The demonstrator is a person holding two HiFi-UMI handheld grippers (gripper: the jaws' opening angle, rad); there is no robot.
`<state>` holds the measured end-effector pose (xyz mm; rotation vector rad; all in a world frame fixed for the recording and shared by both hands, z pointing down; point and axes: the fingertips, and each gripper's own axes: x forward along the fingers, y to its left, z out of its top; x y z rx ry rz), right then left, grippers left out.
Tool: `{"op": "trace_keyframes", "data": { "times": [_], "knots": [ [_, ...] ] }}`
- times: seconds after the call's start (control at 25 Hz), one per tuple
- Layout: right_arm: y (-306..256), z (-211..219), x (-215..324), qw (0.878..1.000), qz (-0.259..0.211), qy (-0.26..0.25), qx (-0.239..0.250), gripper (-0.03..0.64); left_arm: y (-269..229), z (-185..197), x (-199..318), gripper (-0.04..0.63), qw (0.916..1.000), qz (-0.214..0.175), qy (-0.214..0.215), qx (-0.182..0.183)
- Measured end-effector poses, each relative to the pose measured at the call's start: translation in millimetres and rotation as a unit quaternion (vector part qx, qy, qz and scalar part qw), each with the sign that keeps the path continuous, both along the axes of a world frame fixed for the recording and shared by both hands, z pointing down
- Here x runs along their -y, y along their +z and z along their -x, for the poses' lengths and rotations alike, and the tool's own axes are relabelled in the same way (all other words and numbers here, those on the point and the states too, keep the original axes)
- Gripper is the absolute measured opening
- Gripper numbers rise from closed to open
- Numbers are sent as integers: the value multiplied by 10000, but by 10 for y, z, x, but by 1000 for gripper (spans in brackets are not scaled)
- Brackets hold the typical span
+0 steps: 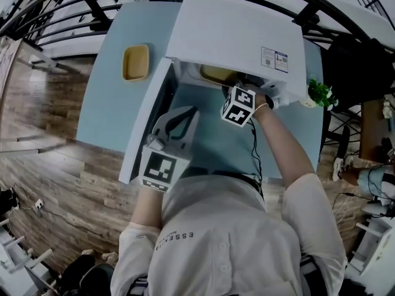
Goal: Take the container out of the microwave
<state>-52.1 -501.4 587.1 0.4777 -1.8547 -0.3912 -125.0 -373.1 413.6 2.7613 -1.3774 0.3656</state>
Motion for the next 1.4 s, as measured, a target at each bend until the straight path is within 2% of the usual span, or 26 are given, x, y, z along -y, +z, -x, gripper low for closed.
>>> {"op": "trace_keyframes", "data": {
  "times": [0.2, 0.36, 0.6, 1.04, 1.16, 1.4],
  "knots": [
    [-135, -56, -254, 9996, 132, 52, 234, 31, -52, -52, -130, 2, 9999, 48, -118, -83],
    [-226, -155, -508, 9996, 46, -38, 267, 30, -65, -106, -266, 2, 9999, -85, -85, 43],
    [-303, -317, -950, 9990, 14, -92, 434, 29, -115, -232, -602, 2, 9995, 46, -261, -147],
    [-643, -590, -1859, 9947, -315, 62, 978, 31, -182, -363, -1267, 2, 9995, -180, -269, -7],
    [-873, -589, -2096, 9898, -440, 178, 1343, 31, -256, -327, -1388, 2, 9990, -263, -353, 16],
    [-1398, -667, -2413, 9684, -779, 628, 2286, 31, -381, -310, -1522, 2, 9983, -395, -420, 33]
  ]
}}
